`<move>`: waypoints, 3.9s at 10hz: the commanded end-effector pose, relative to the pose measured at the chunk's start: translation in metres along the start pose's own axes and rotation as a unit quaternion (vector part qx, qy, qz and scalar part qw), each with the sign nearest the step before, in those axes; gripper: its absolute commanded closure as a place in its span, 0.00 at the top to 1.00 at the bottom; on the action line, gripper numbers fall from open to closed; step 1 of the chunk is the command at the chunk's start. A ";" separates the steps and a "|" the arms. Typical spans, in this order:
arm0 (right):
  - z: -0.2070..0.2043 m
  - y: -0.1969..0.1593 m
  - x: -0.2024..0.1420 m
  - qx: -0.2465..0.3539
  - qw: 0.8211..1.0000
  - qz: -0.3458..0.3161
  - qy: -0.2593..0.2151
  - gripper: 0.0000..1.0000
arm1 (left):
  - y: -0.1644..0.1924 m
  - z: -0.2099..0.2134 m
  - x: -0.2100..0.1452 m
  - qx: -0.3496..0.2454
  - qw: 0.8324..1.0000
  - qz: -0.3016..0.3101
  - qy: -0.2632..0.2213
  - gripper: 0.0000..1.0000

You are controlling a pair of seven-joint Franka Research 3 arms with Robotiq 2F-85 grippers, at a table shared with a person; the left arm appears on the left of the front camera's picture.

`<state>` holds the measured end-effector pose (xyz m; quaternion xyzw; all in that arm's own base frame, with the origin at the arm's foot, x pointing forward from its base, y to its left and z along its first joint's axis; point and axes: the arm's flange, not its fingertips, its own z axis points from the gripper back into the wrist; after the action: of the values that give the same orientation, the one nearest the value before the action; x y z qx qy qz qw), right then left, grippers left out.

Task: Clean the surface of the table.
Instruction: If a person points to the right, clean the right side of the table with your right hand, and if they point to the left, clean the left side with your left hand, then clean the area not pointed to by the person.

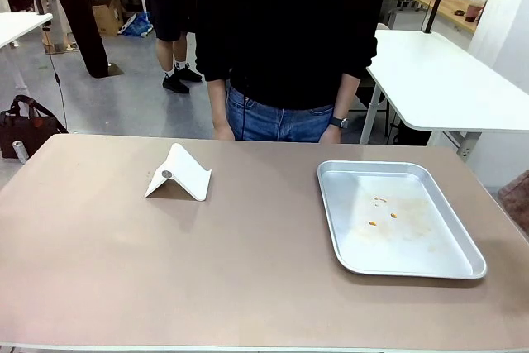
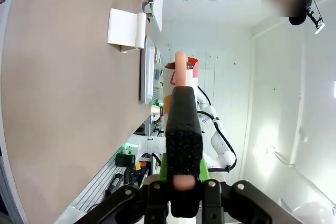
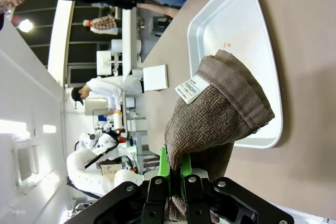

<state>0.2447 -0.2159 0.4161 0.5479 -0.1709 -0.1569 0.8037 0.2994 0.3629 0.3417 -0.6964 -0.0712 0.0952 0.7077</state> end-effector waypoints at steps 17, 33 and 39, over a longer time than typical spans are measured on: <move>-0.094 0.083 0.012 -0.184 0.965 0.171 0.069 0.09 | -0.023 -0.020 -0.002 0.006 1.000 -0.012 0.007 0.22; -0.304 0.035 0.063 -0.424 0.847 0.307 0.094 0.09 | -0.023 -0.020 -0.002 0.006 1.000 -0.012 0.007 0.22; -0.353 0.011 0.046 -0.358 0.874 0.298 0.136 0.09 | -0.023 -0.020 -0.002 0.006 1.000 -0.012 0.007 0.22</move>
<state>0.4347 0.0617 0.3239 0.1408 -0.1409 0.1001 0.9748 0.3061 0.3444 0.3600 -0.6833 -0.0608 0.0864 0.7224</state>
